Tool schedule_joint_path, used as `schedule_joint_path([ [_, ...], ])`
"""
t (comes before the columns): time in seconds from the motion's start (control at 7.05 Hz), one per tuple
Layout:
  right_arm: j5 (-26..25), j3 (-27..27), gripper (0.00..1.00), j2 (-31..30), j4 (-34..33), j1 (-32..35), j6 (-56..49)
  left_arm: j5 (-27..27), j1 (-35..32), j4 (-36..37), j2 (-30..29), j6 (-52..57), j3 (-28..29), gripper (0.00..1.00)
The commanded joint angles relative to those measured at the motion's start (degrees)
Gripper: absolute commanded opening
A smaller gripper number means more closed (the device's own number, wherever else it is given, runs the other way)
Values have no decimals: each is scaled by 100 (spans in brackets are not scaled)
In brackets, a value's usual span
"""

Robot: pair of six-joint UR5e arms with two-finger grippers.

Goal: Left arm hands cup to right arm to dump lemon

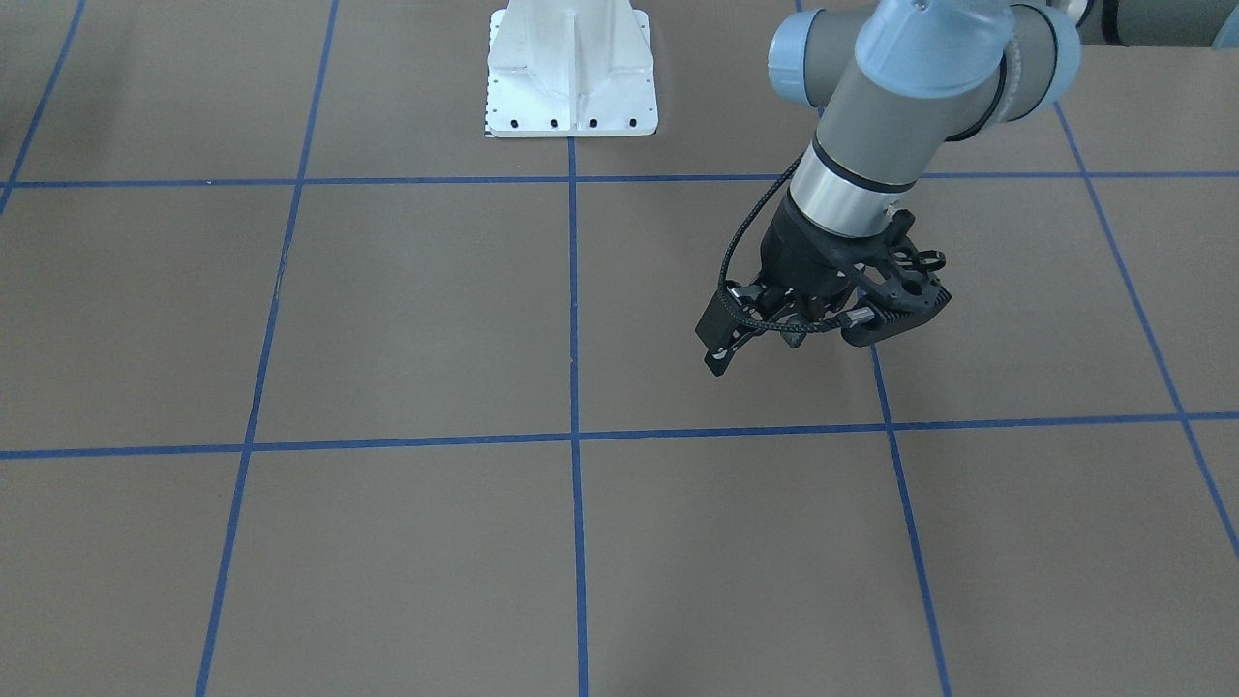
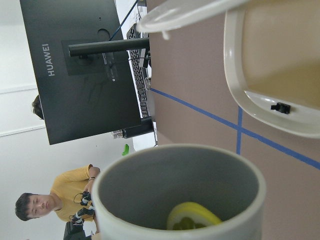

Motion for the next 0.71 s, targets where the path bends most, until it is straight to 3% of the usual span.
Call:
schedule_joint_path([
  [0.0,87,-200,0,74,0,127,37,85,0,0,-34,98,48,100],
  [0.57,60,-684,0,576,-18,419,570,130,18,9,-122,98,49,100],
])
